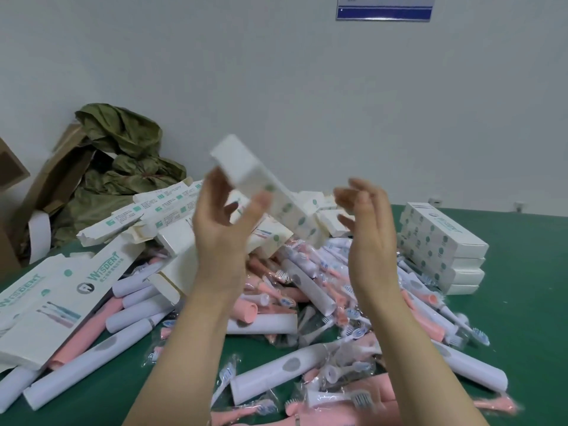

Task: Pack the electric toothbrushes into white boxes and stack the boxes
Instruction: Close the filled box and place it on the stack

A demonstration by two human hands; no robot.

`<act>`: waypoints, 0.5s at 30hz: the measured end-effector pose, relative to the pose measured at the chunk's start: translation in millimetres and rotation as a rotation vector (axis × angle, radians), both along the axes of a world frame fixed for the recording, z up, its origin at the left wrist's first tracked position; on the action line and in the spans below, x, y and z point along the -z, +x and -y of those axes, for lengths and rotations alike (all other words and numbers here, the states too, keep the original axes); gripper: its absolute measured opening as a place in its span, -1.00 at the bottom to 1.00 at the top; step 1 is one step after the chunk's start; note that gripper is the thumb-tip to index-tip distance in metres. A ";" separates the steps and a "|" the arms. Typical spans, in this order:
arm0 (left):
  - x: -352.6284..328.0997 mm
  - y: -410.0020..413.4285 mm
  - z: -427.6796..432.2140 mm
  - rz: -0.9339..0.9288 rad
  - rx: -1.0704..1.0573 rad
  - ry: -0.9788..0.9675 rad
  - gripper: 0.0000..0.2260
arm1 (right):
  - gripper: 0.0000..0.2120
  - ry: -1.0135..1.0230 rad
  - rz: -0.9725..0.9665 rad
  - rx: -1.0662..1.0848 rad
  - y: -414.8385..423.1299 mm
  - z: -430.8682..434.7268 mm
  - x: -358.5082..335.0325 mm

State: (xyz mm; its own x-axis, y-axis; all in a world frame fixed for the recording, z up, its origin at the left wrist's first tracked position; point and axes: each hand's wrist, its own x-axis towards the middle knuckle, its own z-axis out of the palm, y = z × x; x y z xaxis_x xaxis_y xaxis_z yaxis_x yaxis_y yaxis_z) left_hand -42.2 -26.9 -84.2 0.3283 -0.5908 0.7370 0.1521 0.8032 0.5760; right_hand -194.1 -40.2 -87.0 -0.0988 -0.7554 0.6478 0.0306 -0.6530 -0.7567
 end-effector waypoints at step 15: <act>18.5 31.7 -11.3 -0.577 0.689 0.289 -0.42 | -0.67 0.629 0.048 -0.366 -5.9 18.3 16.7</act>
